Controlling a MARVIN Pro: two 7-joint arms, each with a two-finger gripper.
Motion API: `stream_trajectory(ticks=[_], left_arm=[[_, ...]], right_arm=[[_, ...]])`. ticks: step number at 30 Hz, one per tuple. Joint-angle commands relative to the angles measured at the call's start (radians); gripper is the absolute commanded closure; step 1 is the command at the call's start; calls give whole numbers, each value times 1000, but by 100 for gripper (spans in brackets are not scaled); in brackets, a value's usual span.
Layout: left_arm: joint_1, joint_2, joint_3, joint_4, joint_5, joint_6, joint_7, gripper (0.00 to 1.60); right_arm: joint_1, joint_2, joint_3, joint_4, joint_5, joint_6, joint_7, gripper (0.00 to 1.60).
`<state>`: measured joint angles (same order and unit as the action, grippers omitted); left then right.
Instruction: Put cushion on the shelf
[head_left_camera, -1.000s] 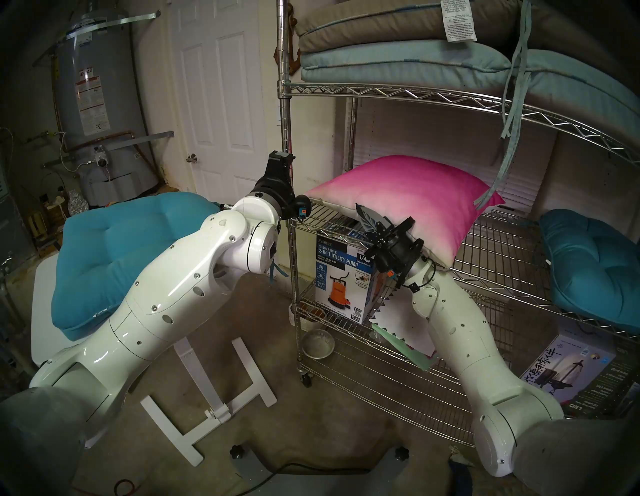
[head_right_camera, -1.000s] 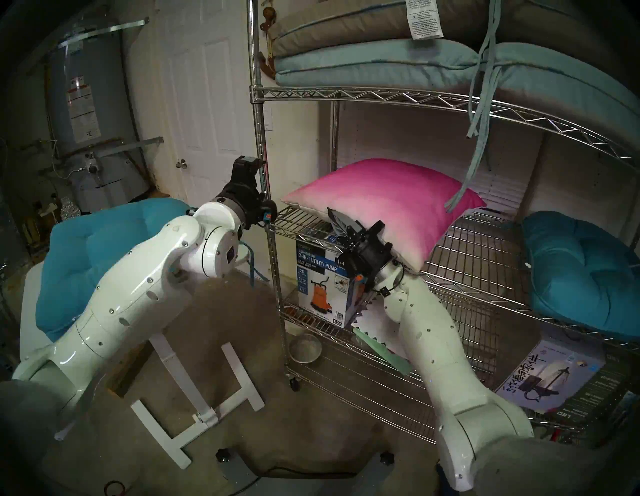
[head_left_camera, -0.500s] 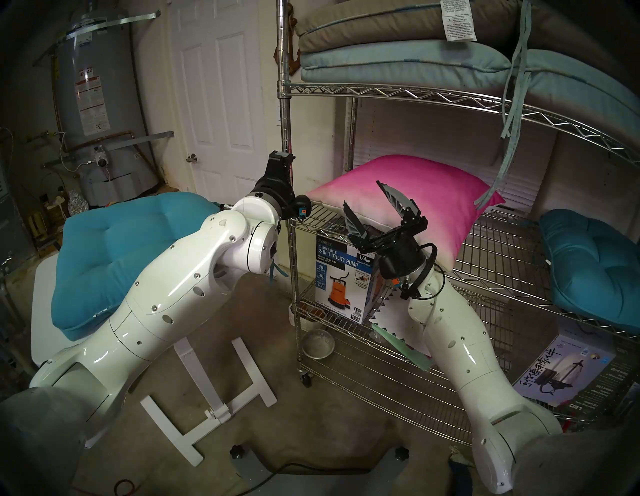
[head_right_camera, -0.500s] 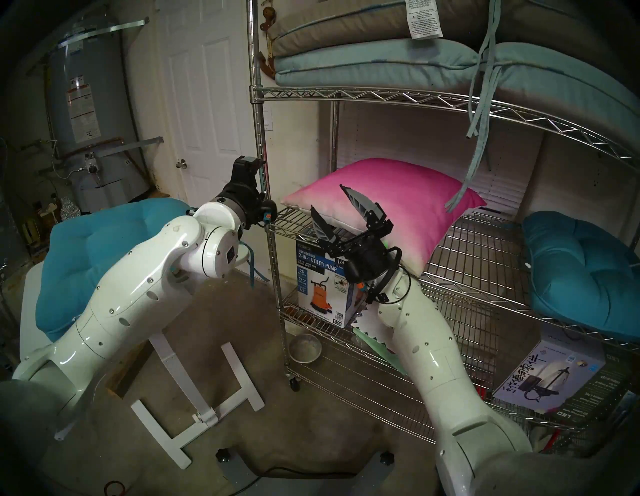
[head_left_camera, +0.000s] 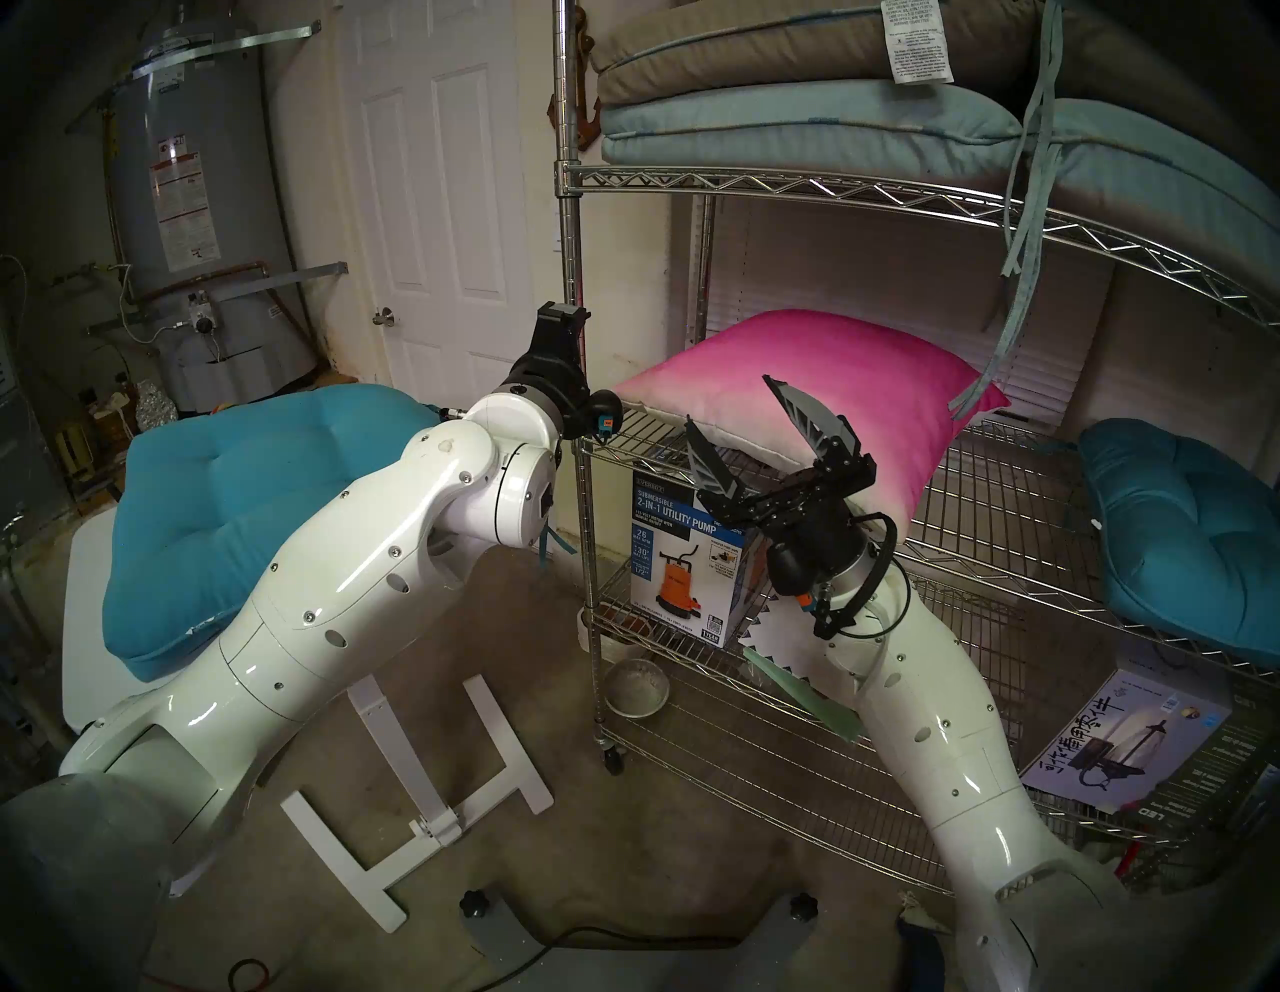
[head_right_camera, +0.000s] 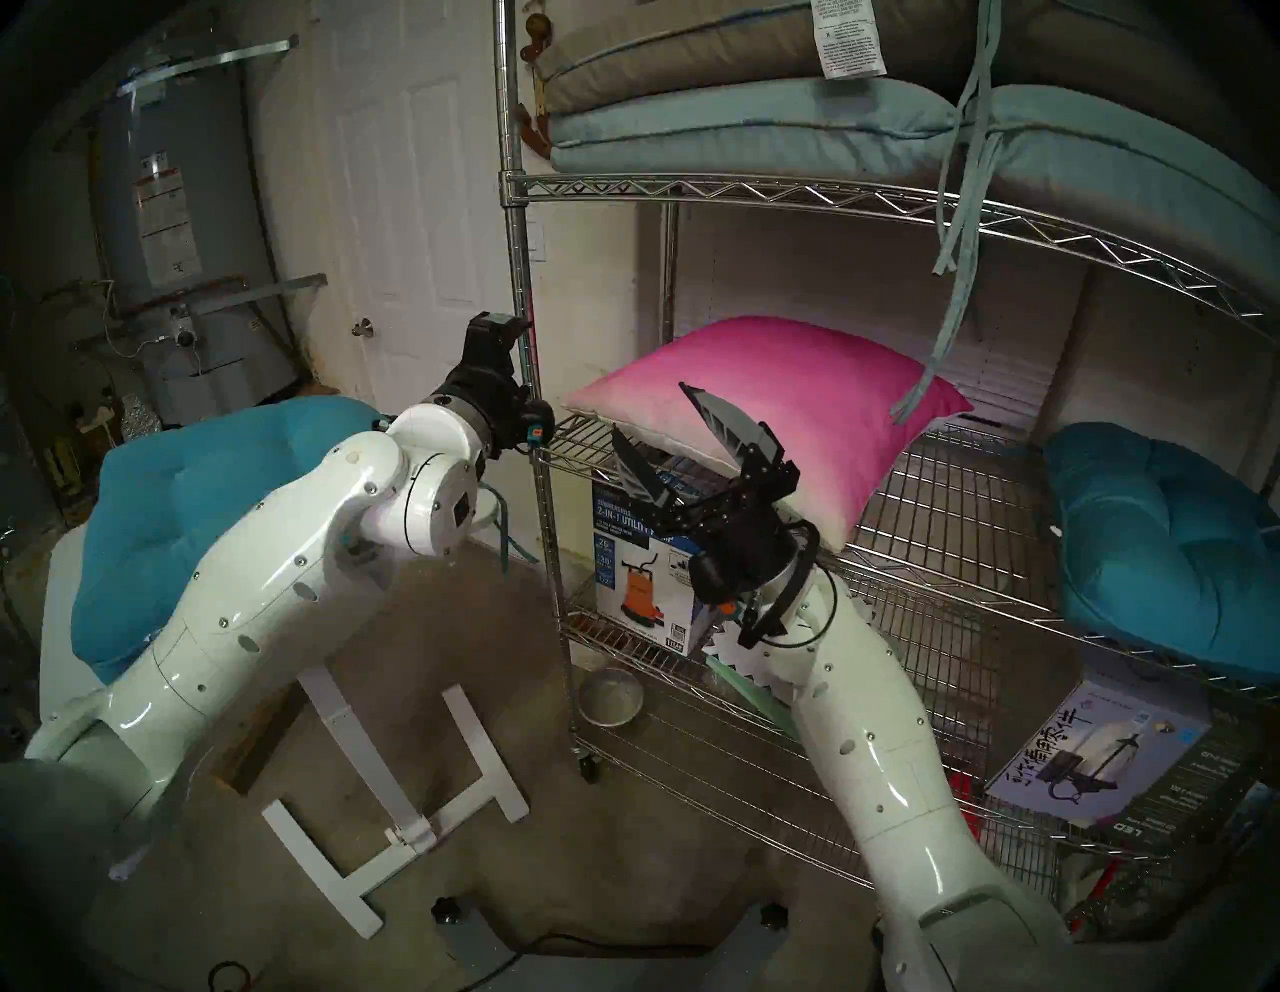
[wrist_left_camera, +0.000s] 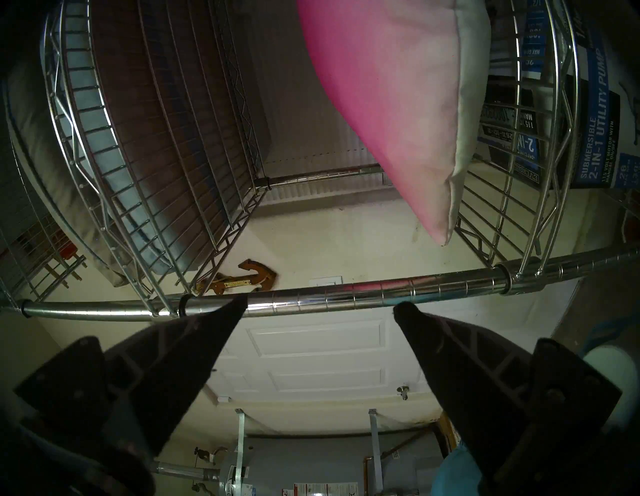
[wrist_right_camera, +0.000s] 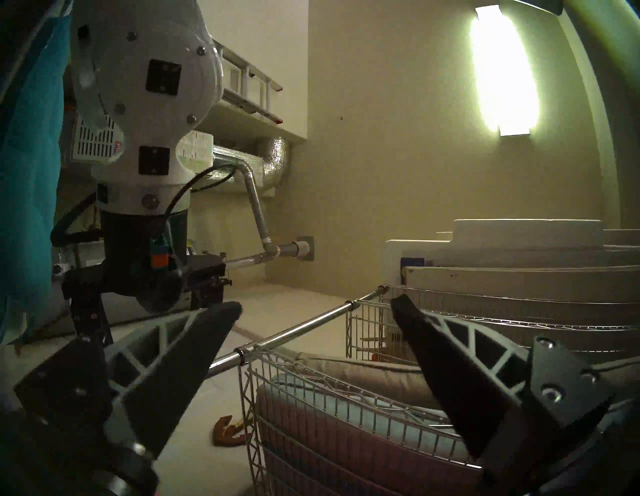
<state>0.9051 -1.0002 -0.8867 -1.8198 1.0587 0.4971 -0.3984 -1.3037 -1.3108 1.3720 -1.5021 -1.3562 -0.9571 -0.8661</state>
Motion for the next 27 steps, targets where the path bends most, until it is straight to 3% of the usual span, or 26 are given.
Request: stream_trajectory(ticks=[1, 17, 27], left_arm=[[-16, -3, -11, -14, 1, -1, 6, 0], [-16, -3, -11, -15, 1, 0, 6, 0], [-16, -2, -12, -17, 0, -1, 7, 0]], right_arm=[[-78, 31, 48, -124, 8, 16, -43, 0], [-210, 23, 109, -309, 33, 48, -44, 0], [-340, 13, 153, -463, 65, 119, 43, 0]])
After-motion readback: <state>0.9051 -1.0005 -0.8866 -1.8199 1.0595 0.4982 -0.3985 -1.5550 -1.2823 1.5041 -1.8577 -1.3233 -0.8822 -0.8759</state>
